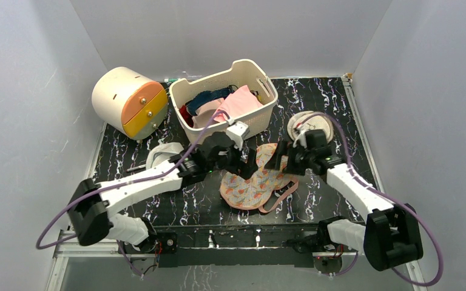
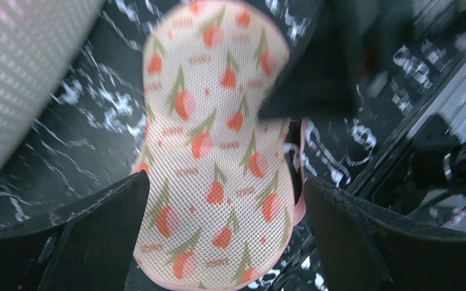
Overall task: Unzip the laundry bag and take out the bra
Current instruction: Adjust the laundry bag at the center of the board.
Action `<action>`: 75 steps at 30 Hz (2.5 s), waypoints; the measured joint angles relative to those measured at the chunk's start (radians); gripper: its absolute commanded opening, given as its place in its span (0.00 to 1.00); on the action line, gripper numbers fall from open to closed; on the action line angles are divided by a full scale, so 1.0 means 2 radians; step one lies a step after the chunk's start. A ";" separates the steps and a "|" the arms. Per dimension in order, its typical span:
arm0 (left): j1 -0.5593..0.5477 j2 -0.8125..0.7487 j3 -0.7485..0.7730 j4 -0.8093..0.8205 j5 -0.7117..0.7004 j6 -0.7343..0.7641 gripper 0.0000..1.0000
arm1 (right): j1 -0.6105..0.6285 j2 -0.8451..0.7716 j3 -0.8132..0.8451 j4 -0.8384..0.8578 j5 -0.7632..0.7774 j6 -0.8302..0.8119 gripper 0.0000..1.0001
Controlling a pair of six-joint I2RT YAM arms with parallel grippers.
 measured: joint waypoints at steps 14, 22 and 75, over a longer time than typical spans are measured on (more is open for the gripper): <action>0.000 -0.073 -0.003 0.021 -0.073 0.036 0.98 | 0.028 0.074 -0.043 0.060 0.105 0.049 0.95; 0.000 -0.073 -0.003 0.018 -0.083 0.043 0.98 | 0.005 0.122 0.051 0.014 0.182 0.004 0.96; 0.000 -0.142 -0.036 0.042 -0.122 0.073 0.98 | 0.237 0.055 -0.004 -0.085 0.182 0.109 0.98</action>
